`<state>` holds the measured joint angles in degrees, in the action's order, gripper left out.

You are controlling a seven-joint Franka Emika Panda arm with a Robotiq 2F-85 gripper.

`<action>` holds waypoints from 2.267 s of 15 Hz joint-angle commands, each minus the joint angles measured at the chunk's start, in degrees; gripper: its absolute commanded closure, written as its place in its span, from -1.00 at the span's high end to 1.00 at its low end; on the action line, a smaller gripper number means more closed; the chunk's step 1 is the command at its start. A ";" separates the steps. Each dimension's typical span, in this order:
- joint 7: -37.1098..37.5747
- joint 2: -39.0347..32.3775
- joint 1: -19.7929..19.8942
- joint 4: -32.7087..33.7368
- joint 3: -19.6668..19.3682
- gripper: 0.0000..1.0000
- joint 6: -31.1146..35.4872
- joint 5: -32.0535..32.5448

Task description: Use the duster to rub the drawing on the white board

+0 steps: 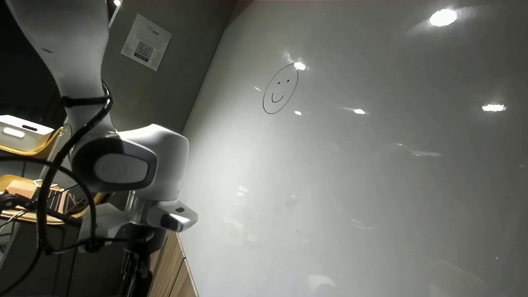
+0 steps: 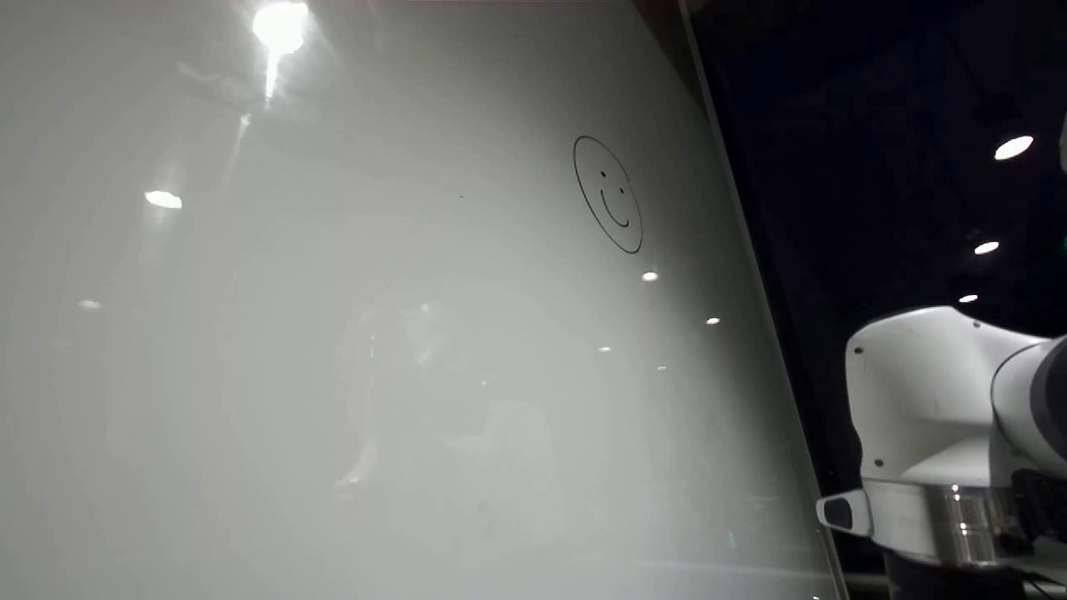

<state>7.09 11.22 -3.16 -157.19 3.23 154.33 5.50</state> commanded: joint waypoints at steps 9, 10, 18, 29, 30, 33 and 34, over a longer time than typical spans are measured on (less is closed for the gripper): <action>-3.91 33.55 -4.27 2.23 0.93 -0.42 -16.08 -4.81; -3.97 34.50 -4.19 3.52 0.99 -0.42 -16.29 -4.80; -2.19 31.54 -3.52 17.42 3.55 -0.42 -13.75 -4.58; -1.24 20.55 0.38 34.24 5.71 -0.42 -12.81 -1.19; -1.17 19.86 0.86 35.25 5.64 -0.42 -12.85 -0.85; -0.74 18.47 2.03 37.35 5.83 -0.42 -13.31 0.15; -0.70 18.21 2.22 37.72 5.83 -0.42 -13.34 0.48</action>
<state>5.27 31.28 -1.96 -122.31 8.57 140.80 4.53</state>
